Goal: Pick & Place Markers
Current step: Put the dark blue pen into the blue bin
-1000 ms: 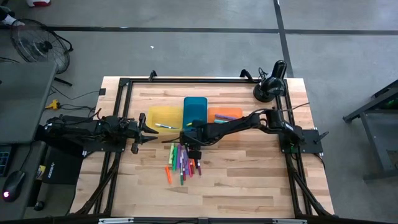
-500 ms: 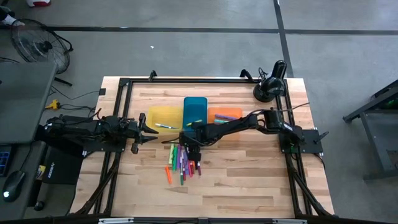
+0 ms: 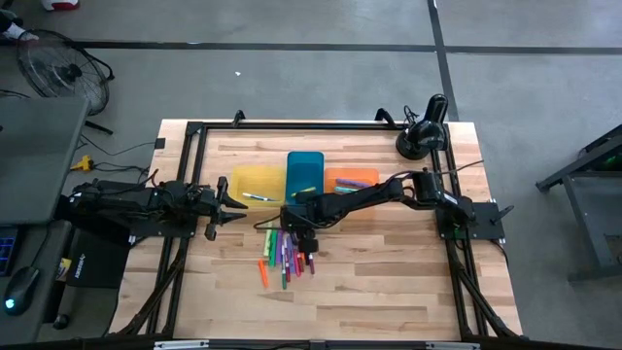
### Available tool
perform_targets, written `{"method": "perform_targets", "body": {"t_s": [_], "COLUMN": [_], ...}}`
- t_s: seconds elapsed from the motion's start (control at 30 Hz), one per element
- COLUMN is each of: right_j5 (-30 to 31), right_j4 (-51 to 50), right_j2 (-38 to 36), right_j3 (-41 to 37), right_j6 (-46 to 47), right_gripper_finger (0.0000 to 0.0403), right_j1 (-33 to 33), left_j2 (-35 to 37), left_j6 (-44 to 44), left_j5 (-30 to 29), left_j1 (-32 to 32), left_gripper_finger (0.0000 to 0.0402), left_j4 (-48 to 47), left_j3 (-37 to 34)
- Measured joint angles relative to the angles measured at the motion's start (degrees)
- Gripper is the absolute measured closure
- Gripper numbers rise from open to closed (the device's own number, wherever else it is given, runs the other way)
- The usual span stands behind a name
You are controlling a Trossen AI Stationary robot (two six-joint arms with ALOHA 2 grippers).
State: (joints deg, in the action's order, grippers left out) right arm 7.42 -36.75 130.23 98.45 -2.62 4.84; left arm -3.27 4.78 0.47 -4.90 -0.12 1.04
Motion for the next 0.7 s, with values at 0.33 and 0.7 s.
{"method": "perform_targets", "body": {"t_s": [0.33, 0.7], "right_j5": [-2.2, -2.5], "right_j4": [-1.6, -2.6], "right_j2": [-0.1, -0.1], "right_j3": [0.0, 0.0], "right_j6": [-6.2, -10.9], "right_gripper_finger": [0.0255, 0.0350], "right_j1": [-0.4, -0.4], "left_j2": [0.0, 0.0], "left_j6": [0.0, 0.0], "left_j5": [0.0, 0.0], "left_j1": [0.0, 0.0], "left_gripper_finger": [0.0298, 0.0298], "left_j4": [0.0, 0.0], "left_j3": [0.0, 0.0]}}
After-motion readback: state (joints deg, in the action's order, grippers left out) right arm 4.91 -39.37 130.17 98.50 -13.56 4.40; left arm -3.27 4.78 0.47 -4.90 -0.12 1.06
